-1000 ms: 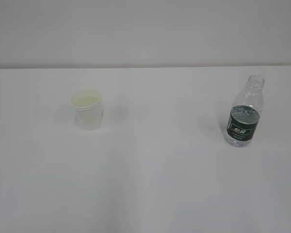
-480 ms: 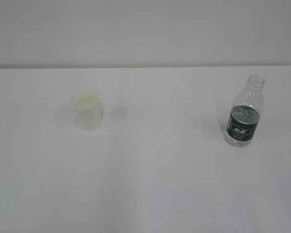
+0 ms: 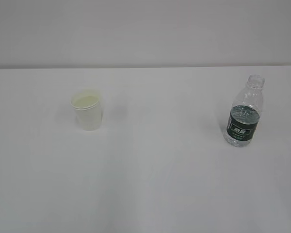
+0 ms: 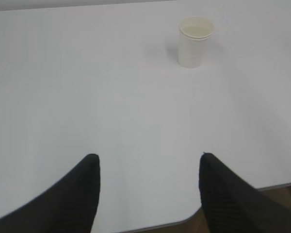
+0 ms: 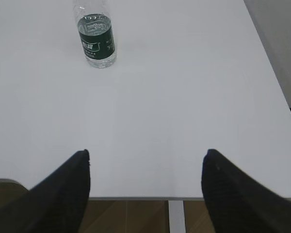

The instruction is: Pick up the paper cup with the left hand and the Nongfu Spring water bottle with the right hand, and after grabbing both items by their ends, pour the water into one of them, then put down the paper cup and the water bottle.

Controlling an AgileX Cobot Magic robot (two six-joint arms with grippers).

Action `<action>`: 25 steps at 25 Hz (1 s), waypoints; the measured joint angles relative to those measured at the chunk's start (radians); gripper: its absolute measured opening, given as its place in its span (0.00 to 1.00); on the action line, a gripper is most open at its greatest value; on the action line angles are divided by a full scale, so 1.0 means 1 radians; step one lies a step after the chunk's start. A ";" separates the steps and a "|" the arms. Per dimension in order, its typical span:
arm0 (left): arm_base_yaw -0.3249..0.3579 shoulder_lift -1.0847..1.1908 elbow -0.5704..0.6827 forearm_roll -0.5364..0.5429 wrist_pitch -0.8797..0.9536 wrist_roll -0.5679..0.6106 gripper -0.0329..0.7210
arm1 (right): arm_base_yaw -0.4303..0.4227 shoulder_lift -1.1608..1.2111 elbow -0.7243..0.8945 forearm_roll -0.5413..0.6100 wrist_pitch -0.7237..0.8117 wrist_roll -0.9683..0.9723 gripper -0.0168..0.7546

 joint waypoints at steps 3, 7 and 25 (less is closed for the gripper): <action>0.000 0.000 0.000 0.000 0.000 0.000 0.65 | 0.000 0.000 0.000 0.000 0.000 0.000 0.71; 0.000 0.000 0.000 0.000 0.000 0.001 0.65 | 0.000 0.000 0.000 0.000 0.000 0.000 0.71; 0.008 0.000 0.000 0.000 0.000 0.001 0.65 | -0.003 0.000 0.016 -0.017 -0.054 0.000 0.71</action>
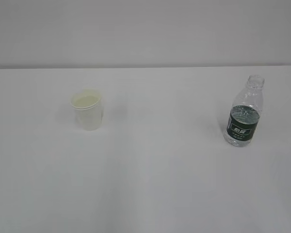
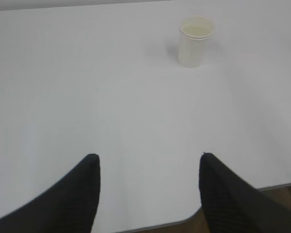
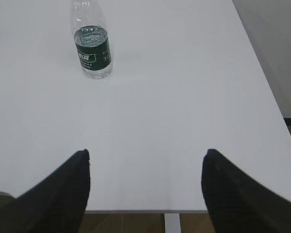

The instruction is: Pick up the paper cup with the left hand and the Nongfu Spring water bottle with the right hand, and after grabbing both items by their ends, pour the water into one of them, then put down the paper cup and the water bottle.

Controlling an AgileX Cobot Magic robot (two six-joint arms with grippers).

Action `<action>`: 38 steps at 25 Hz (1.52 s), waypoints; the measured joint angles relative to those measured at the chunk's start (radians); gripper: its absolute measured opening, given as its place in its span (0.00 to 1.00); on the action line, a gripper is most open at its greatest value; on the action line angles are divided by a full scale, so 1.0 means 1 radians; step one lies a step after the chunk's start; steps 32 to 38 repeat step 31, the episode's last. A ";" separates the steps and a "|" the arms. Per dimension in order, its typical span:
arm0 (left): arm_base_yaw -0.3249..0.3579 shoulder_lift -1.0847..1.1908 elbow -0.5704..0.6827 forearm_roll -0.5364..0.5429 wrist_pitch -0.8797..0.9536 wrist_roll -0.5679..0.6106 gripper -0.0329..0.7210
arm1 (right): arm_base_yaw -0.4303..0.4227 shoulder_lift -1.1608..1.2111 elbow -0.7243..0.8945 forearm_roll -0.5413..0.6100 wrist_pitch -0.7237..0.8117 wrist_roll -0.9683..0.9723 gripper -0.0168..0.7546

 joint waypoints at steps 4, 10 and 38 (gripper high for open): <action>0.065 0.000 0.000 0.000 0.000 0.000 0.65 | -0.039 0.000 0.000 -0.002 -0.004 0.000 0.71; 0.202 0.000 0.000 0.000 0.000 0.000 0.65 | -0.123 0.000 0.000 -0.002 -0.006 0.000 0.71; 0.257 0.000 0.000 0.000 0.000 0.000 0.62 | -0.137 0.000 0.000 -0.002 -0.006 0.000 0.71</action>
